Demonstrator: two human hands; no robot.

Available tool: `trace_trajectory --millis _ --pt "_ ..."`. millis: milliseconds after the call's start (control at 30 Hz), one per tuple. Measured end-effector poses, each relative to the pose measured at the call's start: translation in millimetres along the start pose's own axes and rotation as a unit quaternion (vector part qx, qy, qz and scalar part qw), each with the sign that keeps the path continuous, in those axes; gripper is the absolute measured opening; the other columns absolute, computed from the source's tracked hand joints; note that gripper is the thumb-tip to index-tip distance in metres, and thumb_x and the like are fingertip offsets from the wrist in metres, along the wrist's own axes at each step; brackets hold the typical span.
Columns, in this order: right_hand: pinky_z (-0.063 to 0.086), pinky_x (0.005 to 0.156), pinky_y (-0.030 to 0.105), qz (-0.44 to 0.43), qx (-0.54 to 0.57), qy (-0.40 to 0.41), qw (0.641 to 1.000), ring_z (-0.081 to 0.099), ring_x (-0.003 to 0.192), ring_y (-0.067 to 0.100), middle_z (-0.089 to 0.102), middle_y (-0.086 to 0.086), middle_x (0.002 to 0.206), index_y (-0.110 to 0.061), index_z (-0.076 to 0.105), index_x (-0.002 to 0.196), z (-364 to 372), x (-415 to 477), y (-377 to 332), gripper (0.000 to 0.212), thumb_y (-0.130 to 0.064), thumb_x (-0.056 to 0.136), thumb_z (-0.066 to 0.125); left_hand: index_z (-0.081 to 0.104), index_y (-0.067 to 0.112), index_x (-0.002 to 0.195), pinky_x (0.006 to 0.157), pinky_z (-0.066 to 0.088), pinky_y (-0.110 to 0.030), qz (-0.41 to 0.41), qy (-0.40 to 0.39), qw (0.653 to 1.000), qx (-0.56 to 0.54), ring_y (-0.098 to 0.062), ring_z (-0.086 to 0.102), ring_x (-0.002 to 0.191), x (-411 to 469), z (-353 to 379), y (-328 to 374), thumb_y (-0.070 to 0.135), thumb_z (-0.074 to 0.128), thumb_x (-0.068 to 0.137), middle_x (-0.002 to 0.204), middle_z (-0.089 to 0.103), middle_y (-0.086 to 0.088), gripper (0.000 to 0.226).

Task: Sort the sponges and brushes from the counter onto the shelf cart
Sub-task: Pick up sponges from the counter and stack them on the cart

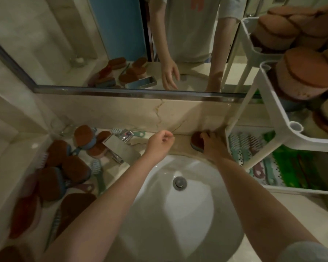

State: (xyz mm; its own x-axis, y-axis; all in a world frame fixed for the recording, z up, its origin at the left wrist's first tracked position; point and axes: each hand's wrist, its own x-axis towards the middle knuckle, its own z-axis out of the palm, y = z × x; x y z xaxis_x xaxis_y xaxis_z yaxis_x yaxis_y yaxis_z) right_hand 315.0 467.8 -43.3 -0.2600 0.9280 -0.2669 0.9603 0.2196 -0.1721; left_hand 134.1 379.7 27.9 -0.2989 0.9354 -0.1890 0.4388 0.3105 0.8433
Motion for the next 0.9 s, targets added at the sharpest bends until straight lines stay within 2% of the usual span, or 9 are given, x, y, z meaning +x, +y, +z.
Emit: trace_trajectory --millis 67,167,267,367,433,500,600,800,900 --pt "0.039 0.104 0.045 -0.014 0.025 -0.008 1.0 0.036 0.128 0.041 0.027 0.016 0.145 -0.018 0.032 0.139 0 0 1 0.062 -0.026 0.085 0.063 0.063 0.009 0.105 0.088 0.042 -0.027 -0.013 0.001 1.0 -0.004 -0.021 0.059 0.105 -2 4 1 0.019 0.057 0.09 0.11 0.065 -0.008 0.019" --pt "0.043 0.094 0.036 -0.031 0.144 0.031 0.989 0.046 0.114 0.03 0.04 0.008 0.129 -0.022 0.042 0.124 -8 -10 -7 0.06 -0.036 0.074 0.072 0.06 0.008 0.114 0.092 0.042 -0.029 -0.027 -0.003 1.0 -0.004 -0.02 0.057 0.106 -10 6 2 0.022 0.057 0.091 0.112 0.062 -0.006 0.027" --pt "0.041 0.083 0.026 -0.035 0.344 0.066 0.936 0.049 0.106 0.022 0.044 0.004 0.12 -0.02 0.047 0.119 -19 -36 -28 0.063 -0.025 0.067 0.082 0.058 0.015 0.114 0.092 0.04 -0.03 -0.058 -0.012 0.996 -0.066 -0.014 0.052 0.1 -20 8 6 0.038 0.06 0.085 0.105 0.054 0.002 0.038" --pt "0.04 0.078 0.018 -0.082 0.447 0.079 0.887 0.051 0.104 0.014 0.048 0.0 0.117 -0.023 0.045 0.113 -25 -71 -40 0.062 -0.018 0.065 0.084 0.056 0.019 0.109 0.095 0.043 -0.034 -0.09 -0.036 0.982 -0.163 -0.013 0.054 0.102 -35 8 9 0.044 0.062 0.082 0.107 0.058 0.003 0.037" --pt "0.042 0.078 0.018 -0.12 0.454 0.084 0.879 0.052 0.099 0.011 0.052 -0.003 0.113 -0.025 0.045 0.107 -32 -89 -45 0.059 -0.018 0.065 0.085 0.058 0.02 0.11 0.086 0.048 -0.025 -0.081 -0.035 0.974 -0.208 -0.011 0.059 0.098 -48 6 10 0.034 0.06 0.088 0.107 0.064 0.001 0.026" --pt "0.043 0.077 0.02 -0.169 0.434 0.104 0.879 0.052 0.097 0.012 0.053 0.0 0.11 -0.022 0.047 0.104 -41 -102 -51 0.058 -0.017 0.062 0.087 0.059 0.018 0.107 0.074 0.048 -0.015 -0.051 0.007 0.972 -0.227 -0.005 0.061 0.087 -62 3 9 0.026 0.06 0.09 0.1 0.065 0.001 0.019" --pt "0.045 0.078 0.026 -0.229 0.398 0.12 0.88 0.051 0.096 0.015 0.052 0.0 0.106 -0.015 0.054 0.105 -49 -115 -65 0.058 -0.019 0.059 0.089 0.062 0.017 0.104 0.085 0.05 -0.027 -0.025 0.066 0.967 -0.246 -0.012 0.063 0.093 -83 -9 2 0.028 0.064 0.085 0.1 0.068 -0.001 0.022" --pt "0.041 0.076 0.011 -0.339 0.374 0.084 0.859 0.053 0.094 0.013 0.051 -0.001 0.109 -0.011 0.057 0.111 -41 -137 -112 0.06 -0.018 0.06 0.088 0.059 0.028 0.096 0.099 0.048 -0.044 -0.046 0.174 0.93 -0.322 -0.022 0.061 0.107 -116 -48 -22 0.025 0.057 0.091 0.105 0.065 0.0 0.007" --pt "0.042 0.076 0.012 -0.381 0.358 0.059 0.85 0.055 0.095 0.014 0.054 0.001 0.113 -0.013 0.058 0.116 -32 -150 -140 0.057 -0.014 0.066 0.083 0.053 0.022 0.114 0.1 0.046 -0.044 -0.064 0.22 0.904 -0.36 -0.024 0.058 0.111 -127 -73 -38 0.024 0.05 0.096 0.121 0.06 -0.008 0.018"
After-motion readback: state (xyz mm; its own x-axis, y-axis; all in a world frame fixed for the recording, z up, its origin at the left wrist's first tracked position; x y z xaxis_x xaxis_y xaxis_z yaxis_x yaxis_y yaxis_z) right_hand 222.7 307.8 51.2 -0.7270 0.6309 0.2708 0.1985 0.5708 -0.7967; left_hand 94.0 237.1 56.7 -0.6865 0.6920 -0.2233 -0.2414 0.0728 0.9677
